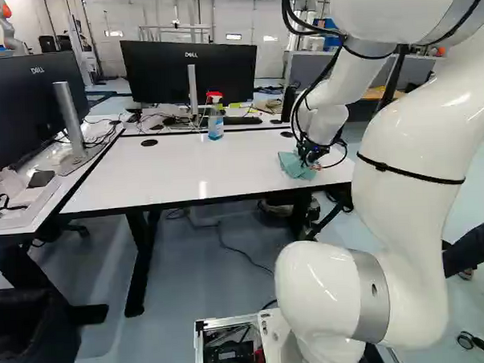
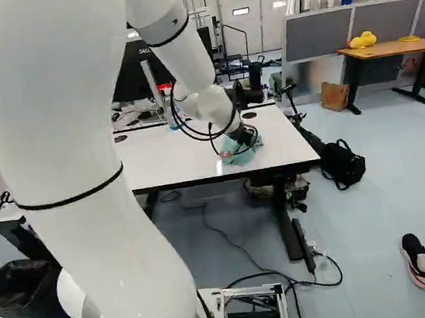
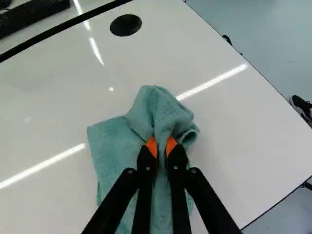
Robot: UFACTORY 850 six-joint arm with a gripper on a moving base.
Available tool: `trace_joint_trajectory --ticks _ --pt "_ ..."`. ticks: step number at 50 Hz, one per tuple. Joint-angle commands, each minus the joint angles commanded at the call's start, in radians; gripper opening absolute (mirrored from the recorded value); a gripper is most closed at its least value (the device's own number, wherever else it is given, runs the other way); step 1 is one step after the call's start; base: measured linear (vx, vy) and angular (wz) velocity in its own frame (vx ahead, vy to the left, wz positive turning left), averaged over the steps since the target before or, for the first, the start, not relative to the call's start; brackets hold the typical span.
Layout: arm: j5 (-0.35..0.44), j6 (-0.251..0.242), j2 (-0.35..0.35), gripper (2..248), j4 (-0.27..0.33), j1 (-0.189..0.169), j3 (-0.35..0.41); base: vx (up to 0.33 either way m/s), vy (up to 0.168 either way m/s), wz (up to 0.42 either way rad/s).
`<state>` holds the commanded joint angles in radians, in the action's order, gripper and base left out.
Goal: Clean the table with the green towel
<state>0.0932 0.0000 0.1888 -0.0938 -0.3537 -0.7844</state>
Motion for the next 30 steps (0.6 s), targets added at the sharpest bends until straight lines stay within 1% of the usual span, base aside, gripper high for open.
trace_joint_trajectory --ticks 7,16,26,30 --pt "0.0 0.0 0.008 40 0.0 0.022 -0.009 0.0 0.0 0.0" --pt "0.0 0.0 0.036 40 0.0 0.045 -0.042 0.0 0.0 0.0" --pt "0.0 0.0 0.071 40 0.0 0.066 -0.084 0.0 0.0 0.0" --pt "0.0 0.0 0.072 40 0.0 0.067 -0.085 0.0 0.0 0.0"
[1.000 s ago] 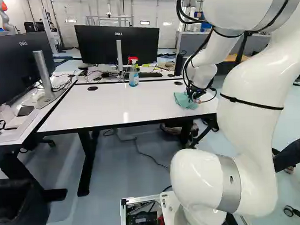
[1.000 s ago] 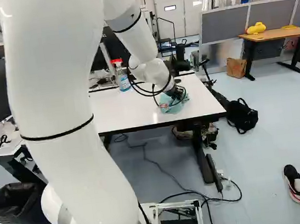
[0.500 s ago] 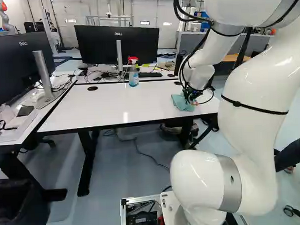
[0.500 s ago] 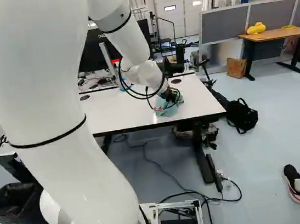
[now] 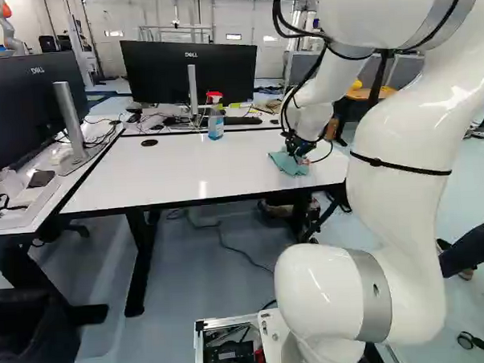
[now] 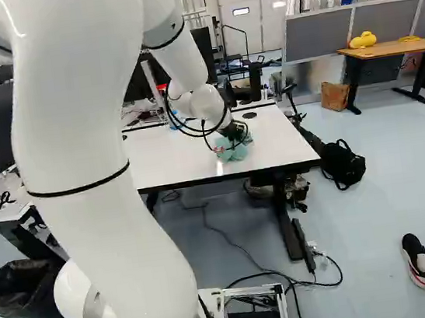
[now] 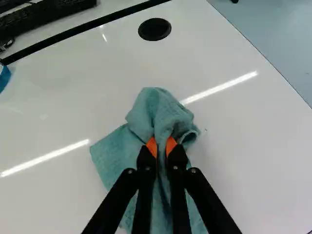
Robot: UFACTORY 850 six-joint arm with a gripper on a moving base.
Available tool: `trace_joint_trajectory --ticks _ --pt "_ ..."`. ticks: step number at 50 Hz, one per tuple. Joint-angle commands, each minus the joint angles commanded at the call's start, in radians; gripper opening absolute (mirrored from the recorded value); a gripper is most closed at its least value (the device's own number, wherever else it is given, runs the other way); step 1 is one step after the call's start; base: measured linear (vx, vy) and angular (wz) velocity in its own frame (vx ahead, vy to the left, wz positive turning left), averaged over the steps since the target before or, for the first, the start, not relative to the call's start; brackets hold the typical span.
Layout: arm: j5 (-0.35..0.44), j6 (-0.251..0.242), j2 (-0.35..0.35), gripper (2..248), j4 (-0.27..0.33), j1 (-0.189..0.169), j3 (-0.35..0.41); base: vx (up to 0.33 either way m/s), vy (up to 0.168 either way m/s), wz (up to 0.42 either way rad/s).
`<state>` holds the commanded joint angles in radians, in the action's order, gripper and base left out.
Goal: Clean the table with the green towel
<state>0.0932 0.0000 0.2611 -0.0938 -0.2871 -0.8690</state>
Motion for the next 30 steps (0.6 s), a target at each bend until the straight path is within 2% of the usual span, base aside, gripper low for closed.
trace_joint_trajectory --ticks 14,30 --pt "0.0 0.0 -0.015 40 0.0 0.004 0.005 0.0 0.0 0.0" --pt "0.0 0.0 -0.074 40 0.0 0.041 0.032 0.0 0.0 0.0"
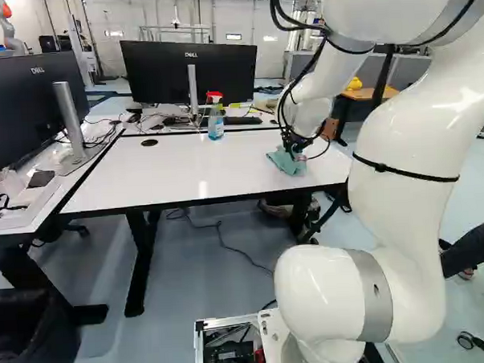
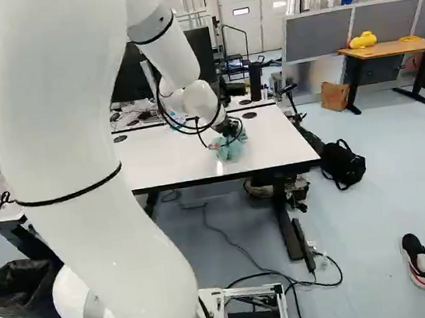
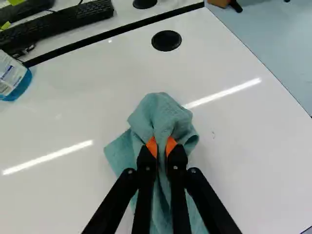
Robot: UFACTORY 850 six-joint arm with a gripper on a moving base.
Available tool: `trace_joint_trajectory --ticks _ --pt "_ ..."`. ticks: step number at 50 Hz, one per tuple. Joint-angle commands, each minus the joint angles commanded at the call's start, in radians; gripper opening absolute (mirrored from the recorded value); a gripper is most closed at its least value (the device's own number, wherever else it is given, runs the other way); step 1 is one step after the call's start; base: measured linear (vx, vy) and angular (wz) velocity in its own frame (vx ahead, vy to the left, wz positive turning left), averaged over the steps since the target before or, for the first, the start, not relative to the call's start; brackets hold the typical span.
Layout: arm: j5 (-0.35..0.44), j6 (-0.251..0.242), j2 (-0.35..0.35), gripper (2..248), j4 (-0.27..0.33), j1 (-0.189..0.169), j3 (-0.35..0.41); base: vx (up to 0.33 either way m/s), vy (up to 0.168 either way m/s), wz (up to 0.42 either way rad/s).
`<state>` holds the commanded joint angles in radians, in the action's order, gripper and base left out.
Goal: Clean the table with the green towel
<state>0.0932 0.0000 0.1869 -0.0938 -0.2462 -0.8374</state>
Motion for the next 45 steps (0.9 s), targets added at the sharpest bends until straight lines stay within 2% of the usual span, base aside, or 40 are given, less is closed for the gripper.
trace_joint_trajectory --ticks 25,38,45 --pt "0.0 0.0 -0.077 40 0.0 0.064 0.083 0.0 0.0 0.0" --pt "0.0 0.0 -0.132 40 0.0 0.086 0.142 0.0 0.0 0.0" --pt "0.0 0.0 -0.138 40 0.0 0.088 0.148 0.0 0.0 0.0"
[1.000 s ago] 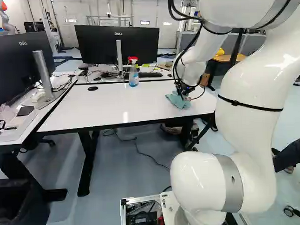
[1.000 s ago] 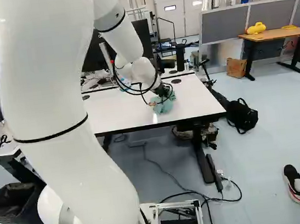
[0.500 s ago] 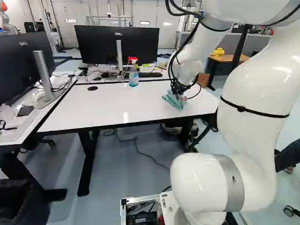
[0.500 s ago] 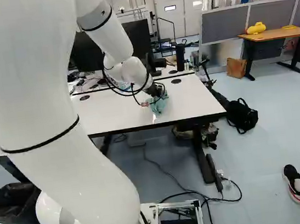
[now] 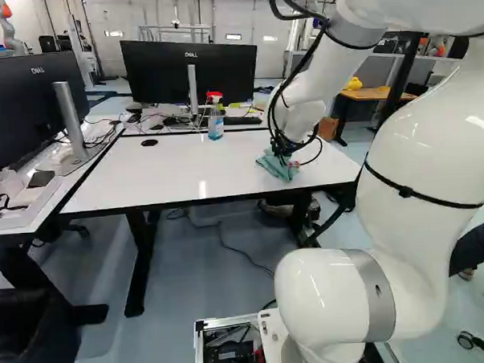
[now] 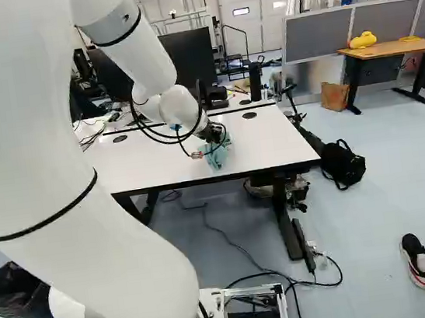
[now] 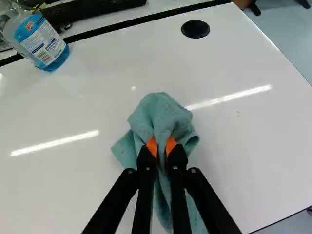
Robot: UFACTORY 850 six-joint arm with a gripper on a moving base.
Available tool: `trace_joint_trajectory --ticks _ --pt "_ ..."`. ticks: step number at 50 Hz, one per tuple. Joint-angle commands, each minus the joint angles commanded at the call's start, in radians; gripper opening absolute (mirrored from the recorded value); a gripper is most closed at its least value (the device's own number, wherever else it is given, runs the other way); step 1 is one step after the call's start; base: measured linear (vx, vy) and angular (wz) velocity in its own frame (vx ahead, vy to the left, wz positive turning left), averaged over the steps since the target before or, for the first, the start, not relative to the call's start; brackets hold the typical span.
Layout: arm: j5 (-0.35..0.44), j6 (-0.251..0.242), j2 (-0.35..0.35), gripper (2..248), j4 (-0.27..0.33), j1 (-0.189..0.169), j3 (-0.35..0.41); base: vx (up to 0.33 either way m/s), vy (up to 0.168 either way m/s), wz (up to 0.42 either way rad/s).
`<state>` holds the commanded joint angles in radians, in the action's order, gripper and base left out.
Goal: Clean the table with the green towel
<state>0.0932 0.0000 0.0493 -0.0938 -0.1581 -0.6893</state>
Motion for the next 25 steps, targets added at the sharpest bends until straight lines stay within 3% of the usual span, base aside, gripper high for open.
trace_joint_trajectory --ticks 25 --pt "0.0 0.0 0.0 40 -0.049 0.0 0.0 0.0 0.0 0.0"
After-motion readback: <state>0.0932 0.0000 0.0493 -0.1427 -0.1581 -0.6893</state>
